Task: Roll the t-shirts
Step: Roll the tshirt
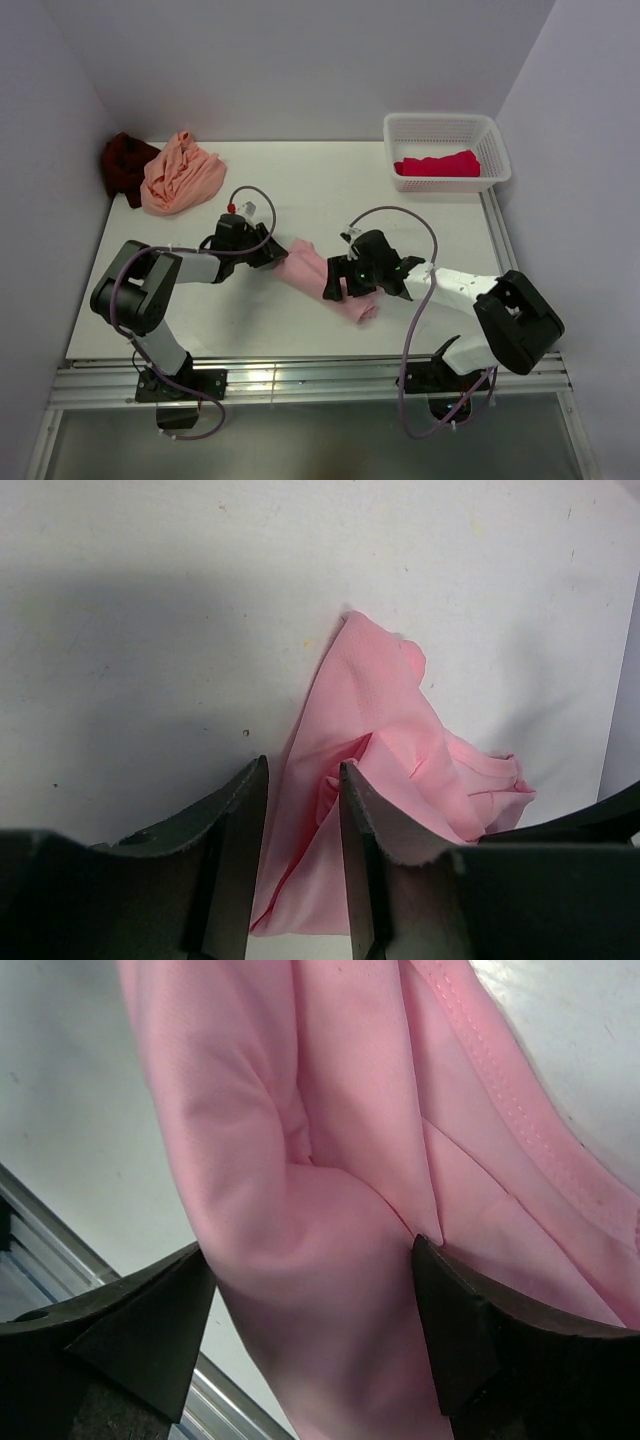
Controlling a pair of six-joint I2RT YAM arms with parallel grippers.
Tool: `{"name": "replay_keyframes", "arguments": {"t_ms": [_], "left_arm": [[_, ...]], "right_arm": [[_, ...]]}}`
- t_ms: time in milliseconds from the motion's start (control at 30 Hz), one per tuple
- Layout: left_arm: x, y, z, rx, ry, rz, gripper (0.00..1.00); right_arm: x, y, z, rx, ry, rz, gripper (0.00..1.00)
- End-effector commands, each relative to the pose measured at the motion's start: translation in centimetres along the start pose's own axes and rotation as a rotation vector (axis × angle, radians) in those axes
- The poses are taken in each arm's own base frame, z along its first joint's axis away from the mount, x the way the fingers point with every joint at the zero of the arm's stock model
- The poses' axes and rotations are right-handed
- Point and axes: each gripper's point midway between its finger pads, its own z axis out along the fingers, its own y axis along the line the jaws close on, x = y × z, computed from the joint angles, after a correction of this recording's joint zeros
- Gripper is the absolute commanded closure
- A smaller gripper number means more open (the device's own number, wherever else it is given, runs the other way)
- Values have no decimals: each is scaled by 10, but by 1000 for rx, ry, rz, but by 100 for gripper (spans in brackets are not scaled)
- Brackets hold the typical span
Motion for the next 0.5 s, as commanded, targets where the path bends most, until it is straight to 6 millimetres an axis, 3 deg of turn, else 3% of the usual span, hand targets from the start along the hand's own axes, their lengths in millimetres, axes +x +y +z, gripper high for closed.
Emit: {"name": "replay_keyframes", "arguments": {"t_ms": [0, 167, 233, 267, 300, 433, 467], "left_arm": [[-12, -11, 3, 24, -20, 41, 60], [-12, -13, 5, 31, -13, 32, 61], [-13, -13, 6, 31, -11, 32, 61], [-13, -14, 5, 31, -9, 31, 61], [-13, -14, 5, 28, -10, 32, 61], [-17, -18, 0, 27, -16, 44, 60], [-19, -20, -2, 26, -20, 49, 59]], "right_arm": [[-2, 2, -7, 19, -36, -44, 16], [10, 7, -5, 26, -39, -58, 16], [17, 9, -3, 23, -30, -51, 24], [21, 13, -2, 12, -18, -56, 28], [24, 14, -1, 4, -6, -51, 42], [35, 22, 6, -48, 51, -24, 63], [38, 25, 6, -66, 66, -20, 73]]}}
